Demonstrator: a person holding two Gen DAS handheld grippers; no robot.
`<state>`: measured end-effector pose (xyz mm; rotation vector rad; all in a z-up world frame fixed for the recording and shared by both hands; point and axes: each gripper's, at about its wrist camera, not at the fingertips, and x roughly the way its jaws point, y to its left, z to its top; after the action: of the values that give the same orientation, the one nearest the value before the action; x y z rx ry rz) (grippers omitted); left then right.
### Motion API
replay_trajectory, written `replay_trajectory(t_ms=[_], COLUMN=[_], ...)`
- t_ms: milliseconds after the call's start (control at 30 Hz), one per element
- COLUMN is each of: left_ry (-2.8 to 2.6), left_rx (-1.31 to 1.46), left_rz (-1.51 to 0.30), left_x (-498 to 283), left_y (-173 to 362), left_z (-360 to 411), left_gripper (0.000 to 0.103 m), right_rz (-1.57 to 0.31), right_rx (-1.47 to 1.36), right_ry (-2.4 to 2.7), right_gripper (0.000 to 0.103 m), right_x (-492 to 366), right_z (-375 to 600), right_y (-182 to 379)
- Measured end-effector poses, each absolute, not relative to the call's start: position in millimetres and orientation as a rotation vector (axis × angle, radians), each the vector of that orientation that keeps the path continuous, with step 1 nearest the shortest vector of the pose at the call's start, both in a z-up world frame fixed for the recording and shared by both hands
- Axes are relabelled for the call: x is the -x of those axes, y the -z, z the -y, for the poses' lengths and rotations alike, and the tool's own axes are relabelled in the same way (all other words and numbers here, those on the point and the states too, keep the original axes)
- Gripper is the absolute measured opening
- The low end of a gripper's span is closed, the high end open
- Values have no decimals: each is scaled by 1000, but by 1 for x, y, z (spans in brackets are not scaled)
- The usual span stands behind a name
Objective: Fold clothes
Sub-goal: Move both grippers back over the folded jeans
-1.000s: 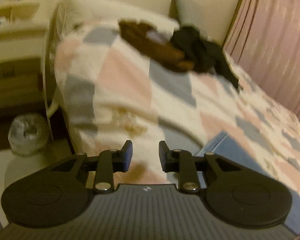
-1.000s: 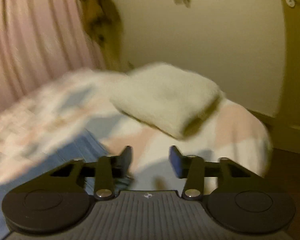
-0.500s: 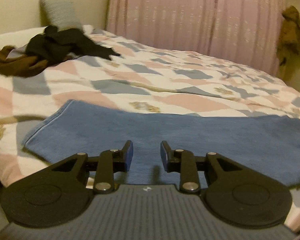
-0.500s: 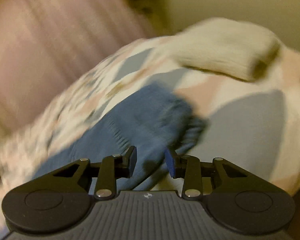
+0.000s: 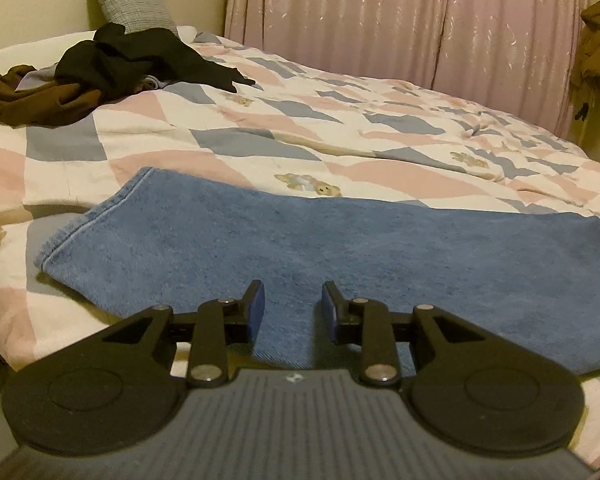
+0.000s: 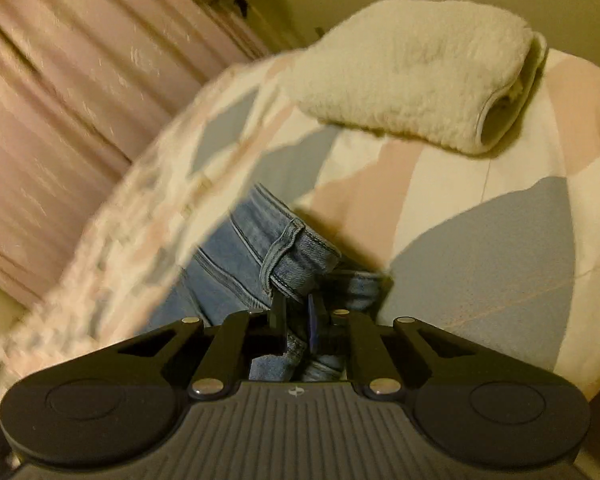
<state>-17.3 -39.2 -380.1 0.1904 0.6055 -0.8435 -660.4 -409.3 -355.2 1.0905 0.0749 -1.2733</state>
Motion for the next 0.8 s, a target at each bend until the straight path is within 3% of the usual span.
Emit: replay_trajectory(t_ms=[167,333,367,400,433,467,567,633,800], left_ry=[830,827,827,827,825,824,850,905,992], left_rx=[-208,-211,-217,-223,-227,-229,-247,-298,-442], left_rz=[-604,-618,-618,-618,-616,-615,-593,-560,-551], left_x=[7,0,-1,-1,-1,0,14,36,87], left_y=[379,384,382,379,376,371,355,350,360], left_z=[39,39,39,38,36,35,39,54,101], left_gripper=[27,27,26,26,26,25,25,24,28], right_rz=[-62,-303,-330,-362,-398,-435,-432,-435,-596], right_rx=[-1050,-963,-910,-840,-741,-619,-379,-354,-348], right_ry=[1300,1432,1460,1508,1563,1609,1599,1467,1236], right_gripper=[9,12,19,37,45,46,44,38,37], right_x=[657,640,635,629,620,608,573,551,505], right_z=[388,397,395,390,385,378,352,335,318], right_y=[331,373,371,366,357,347,329,330,374])
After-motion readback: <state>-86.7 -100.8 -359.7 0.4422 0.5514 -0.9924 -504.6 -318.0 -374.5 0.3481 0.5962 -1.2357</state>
